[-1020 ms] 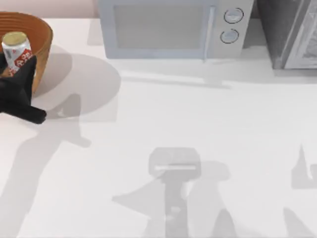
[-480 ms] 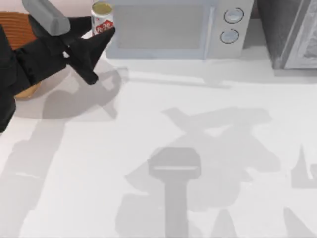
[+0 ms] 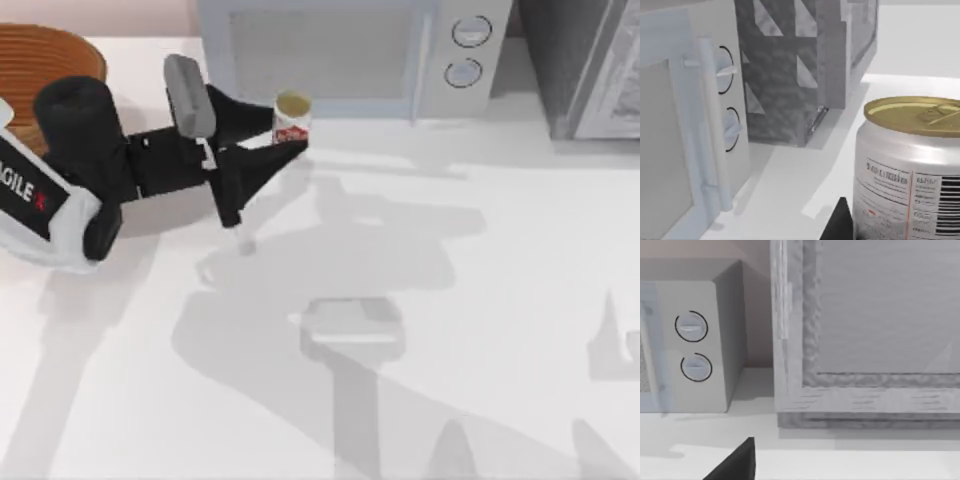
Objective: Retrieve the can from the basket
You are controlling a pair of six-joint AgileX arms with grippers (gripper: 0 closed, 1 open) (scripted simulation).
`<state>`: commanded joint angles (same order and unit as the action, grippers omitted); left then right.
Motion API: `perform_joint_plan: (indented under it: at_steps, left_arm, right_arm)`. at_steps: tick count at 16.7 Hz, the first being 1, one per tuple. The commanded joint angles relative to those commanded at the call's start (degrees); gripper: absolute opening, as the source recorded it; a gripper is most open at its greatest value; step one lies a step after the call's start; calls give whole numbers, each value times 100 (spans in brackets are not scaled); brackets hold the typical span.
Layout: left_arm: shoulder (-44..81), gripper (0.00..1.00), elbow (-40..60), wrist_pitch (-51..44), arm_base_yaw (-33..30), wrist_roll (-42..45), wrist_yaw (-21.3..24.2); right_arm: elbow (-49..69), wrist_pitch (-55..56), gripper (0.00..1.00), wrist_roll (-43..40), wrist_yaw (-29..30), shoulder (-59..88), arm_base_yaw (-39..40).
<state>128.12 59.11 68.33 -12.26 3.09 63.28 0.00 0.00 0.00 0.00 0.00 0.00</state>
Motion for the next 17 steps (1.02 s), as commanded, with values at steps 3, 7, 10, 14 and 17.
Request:
perform_joint_plan:
  at_steps: [3,7,10,14,17]
  left_arm:
    - [779,0,406,293,-56,-21,646]
    - [1480,0,793,534,-101,-45,1294]
    - [1748,0,950,620,-117,-54,1560]
    - [1793,0,978,634,-120,-55,1606]
    - [1793,0,978,634,-120,-55,1606]
  right_arm:
    - [0,0,100,0,0,0,0]
    - [0,0,100,0,0,0,0]
    - [0,0,100,0,0,0,0]
    - [0,0,100,0,0,0,0]
    - [0,0,100,0,0,0,0]
